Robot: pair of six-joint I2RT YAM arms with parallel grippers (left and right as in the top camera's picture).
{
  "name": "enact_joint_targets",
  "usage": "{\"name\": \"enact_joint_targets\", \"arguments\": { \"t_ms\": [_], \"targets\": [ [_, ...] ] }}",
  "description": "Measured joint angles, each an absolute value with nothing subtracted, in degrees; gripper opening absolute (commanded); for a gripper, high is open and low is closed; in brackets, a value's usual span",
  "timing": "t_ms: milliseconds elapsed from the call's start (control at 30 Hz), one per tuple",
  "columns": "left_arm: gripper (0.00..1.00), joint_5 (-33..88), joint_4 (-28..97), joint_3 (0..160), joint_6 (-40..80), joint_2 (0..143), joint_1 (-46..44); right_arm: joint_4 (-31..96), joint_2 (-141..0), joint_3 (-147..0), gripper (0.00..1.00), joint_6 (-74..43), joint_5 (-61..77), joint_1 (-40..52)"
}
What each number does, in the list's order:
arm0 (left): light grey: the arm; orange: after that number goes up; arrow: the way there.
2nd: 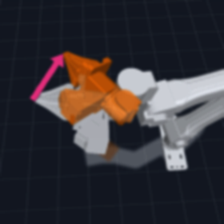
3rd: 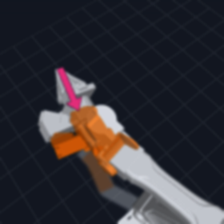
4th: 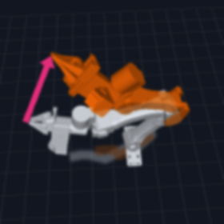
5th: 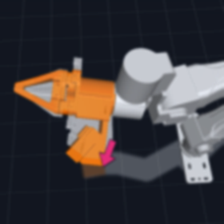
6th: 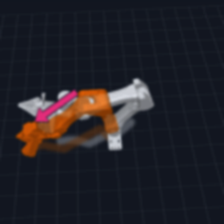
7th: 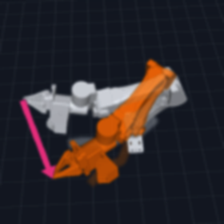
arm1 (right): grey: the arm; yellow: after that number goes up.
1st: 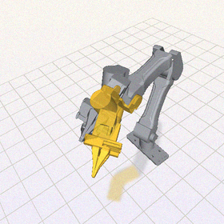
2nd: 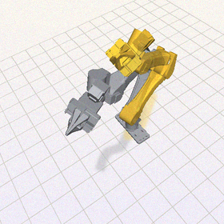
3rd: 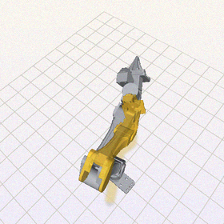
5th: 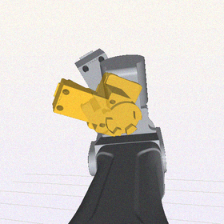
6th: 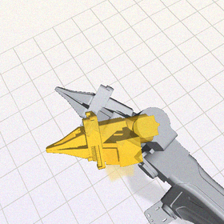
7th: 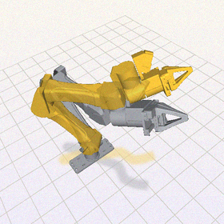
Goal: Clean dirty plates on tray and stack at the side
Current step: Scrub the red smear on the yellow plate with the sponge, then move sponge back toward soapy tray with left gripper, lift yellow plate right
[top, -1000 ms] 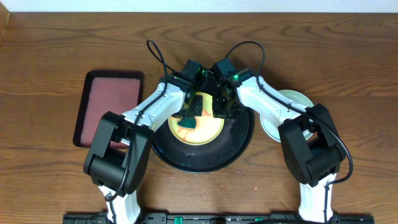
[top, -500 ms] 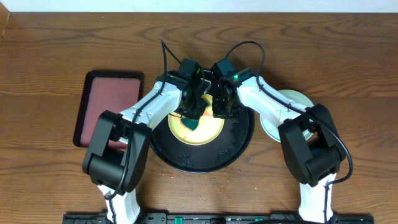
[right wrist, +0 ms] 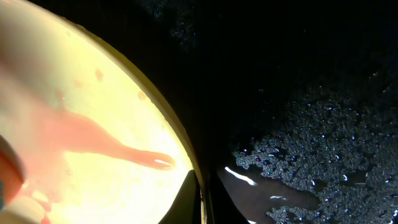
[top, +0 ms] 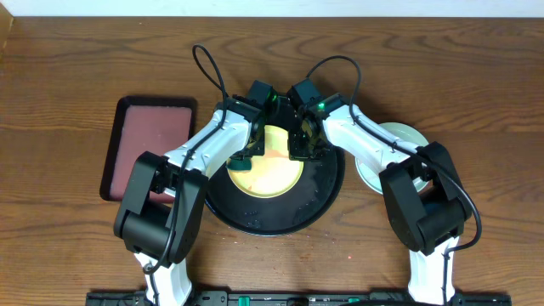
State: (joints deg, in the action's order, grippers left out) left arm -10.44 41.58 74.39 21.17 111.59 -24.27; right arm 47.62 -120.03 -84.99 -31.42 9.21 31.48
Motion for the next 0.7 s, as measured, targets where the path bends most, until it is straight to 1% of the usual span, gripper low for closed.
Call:
{"name": "enact_joint_targets", "arguments": {
  "t_ms": [133,367,433,567,700],
  "targets": [
    [0.07,-4.7,41.8,74.5,16.8,111.6,-24.5,47.6,-120.0,-85.0,0.01,-31.4,9.3,31.5],
    [0.07,15.9,43.9,74.5,2.2,111.7,-26.5,47.7,-120.0,-85.0,0.01,-31.4,9.4,31.5],
    [0.08,18.9,43.7,74.5,0.5,112.0,-27.1,48.6,-120.0,-85.0,0.01,-31.4,9.4,31.4],
    [0.08,19.2,41.8,74.5,0.4,112.2,-26.5,48.6,-120.0,-85.0,0.01,-31.4,9.3,31.3],
    [0.07,14.6,37.6,74.5,5.6,112.2,-25.7,48.6,-120.0,-85.0,0.01,-31.4,9.3,31.3]
  ]
}}
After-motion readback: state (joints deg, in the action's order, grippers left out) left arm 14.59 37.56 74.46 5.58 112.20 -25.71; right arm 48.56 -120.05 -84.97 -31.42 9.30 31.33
